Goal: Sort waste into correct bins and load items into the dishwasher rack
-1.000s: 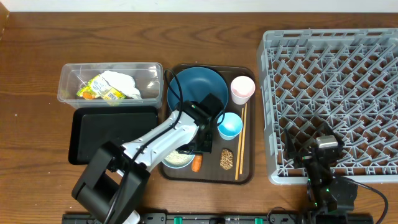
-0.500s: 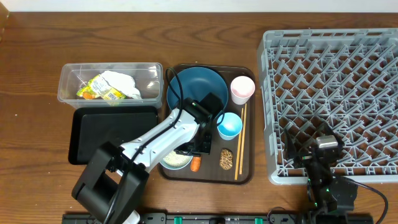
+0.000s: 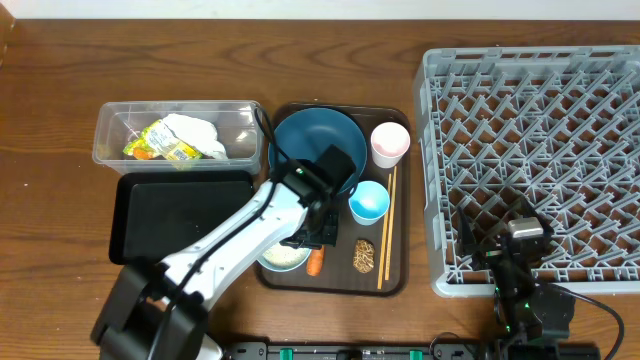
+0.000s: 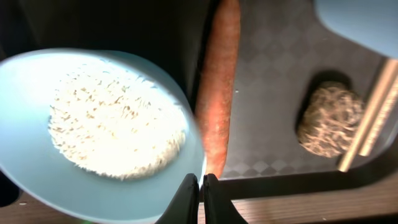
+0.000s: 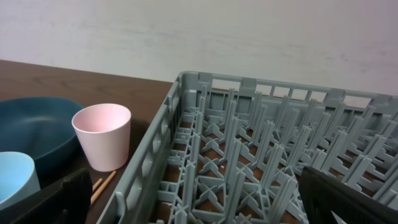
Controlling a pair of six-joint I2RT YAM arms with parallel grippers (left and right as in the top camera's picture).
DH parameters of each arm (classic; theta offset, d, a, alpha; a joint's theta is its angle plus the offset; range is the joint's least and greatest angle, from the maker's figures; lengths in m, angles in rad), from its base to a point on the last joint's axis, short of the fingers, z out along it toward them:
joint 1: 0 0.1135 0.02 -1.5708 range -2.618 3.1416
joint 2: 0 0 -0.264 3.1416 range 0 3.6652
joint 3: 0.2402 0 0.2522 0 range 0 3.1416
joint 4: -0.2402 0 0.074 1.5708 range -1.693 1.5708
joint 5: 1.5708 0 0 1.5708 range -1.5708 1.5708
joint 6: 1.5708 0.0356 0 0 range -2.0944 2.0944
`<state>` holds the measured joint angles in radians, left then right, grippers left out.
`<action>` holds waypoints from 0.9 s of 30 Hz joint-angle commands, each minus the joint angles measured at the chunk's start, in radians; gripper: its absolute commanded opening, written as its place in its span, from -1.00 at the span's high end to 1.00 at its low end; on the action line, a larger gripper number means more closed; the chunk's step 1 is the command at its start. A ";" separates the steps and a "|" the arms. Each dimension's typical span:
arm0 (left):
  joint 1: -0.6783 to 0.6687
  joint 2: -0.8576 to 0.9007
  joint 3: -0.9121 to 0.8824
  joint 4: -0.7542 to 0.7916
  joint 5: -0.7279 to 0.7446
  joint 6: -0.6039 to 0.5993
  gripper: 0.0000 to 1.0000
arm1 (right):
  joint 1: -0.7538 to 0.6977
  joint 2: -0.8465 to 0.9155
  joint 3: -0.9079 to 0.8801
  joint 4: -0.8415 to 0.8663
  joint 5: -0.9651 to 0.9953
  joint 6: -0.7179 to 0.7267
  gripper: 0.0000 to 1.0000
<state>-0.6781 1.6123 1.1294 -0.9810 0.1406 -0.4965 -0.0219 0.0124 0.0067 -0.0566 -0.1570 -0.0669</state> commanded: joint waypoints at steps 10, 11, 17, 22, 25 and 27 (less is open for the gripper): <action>0.003 -0.029 0.023 0.038 -0.066 0.013 0.73 | 0.005 -0.003 -0.001 -0.004 -0.004 -0.013 -0.98; 0.003 -0.029 0.022 0.051 -0.067 0.013 0.53 | 0.005 -0.003 -0.001 -0.004 -0.004 -0.013 -0.99; 0.002 0.002 0.019 0.066 -0.066 0.013 0.10 | 0.005 -0.003 -0.001 -0.004 -0.004 -0.013 -0.98; 0.002 0.066 0.019 0.067 -0.066 0.012 0.08 | 0.005 -0.003 -0.001 -0.004 -0.004 -0.013 -0.98; 0.002 0.098 0.019 0.074 -0.066 0.012 0.07 | 0.005 -0.003 -0.001 -0.004 -0.004 -0.013 -0.98; 0.002 0.117 0.019 0.079 -0.066 0.012 0.08 | 0.005 -0.003 -0.001 -0.004 -0.004 -0.013 -0.98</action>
<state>-0.6777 1.7027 1.1294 -0.9062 0.0959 -0.4931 -0.0219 0.0120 0.0067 -0.0566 -0.1570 -0.0669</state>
